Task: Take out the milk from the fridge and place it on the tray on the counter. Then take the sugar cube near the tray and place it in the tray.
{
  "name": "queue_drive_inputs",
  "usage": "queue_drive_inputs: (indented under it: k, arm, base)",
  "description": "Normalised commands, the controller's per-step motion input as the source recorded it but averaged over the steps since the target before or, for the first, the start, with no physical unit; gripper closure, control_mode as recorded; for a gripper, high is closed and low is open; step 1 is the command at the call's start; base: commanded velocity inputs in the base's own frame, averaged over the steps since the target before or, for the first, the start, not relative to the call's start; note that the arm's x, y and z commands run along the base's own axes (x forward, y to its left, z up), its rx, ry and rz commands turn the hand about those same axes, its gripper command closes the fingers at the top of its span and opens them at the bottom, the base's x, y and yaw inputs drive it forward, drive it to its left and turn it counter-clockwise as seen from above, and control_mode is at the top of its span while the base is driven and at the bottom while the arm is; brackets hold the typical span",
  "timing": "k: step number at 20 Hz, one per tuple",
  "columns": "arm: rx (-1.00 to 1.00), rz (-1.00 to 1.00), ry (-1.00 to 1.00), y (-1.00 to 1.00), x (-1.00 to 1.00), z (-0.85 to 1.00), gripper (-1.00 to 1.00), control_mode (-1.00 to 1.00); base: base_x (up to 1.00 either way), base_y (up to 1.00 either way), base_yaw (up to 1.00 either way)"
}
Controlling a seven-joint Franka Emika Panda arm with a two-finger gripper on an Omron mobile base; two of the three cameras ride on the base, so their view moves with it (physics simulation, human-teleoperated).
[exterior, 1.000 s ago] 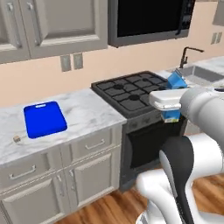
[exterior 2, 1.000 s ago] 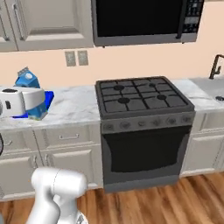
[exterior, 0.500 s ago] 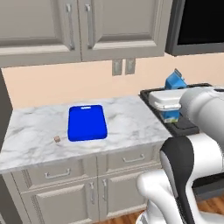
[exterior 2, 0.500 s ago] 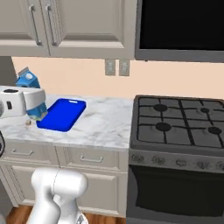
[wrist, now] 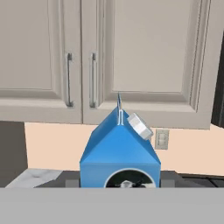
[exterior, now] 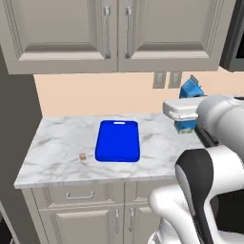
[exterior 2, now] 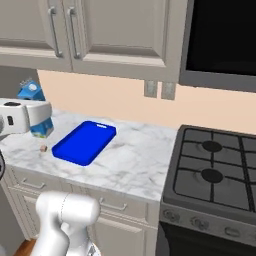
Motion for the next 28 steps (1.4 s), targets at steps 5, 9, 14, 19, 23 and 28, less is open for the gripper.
queue_drive_inputs:
  k: [5, 9, 14, 19, 23, 28]
  arm:
    - [0.00, 0.00, 0.00, 0.00, 0.00, 0.00, 1.00, 1.00]
    - [0.00, 0.00, 0.00, 0.00, 0.00, 0.00, 1.00, 1.00]
    - [0.00, 0.00, 0.00, 0.00, 0.00, 0.00, 1.00, 1.00]
    - [0.00, 0.00, 0.00, 0.00, 0.00, 0.00, 1.00, 1.00]
    - [0.00, 0.00, 0.00, 0.00, 0.00, 0.00, 1.00, 1.00]
    - [0.00, 0.00, 0.00, 0.00, 0.00, 0.00, 1.00, 1.00]
  base:
    - [0.10, 0.25, 0.01]
    - [0.64, 0.15, 0.00]
    - [0.80, 0.16, 0.00]
    - [0.54, 0.06, 0.00]
    - [0.70, 0.35, -0.02]
    - [0.54, 0.16, -0.10]
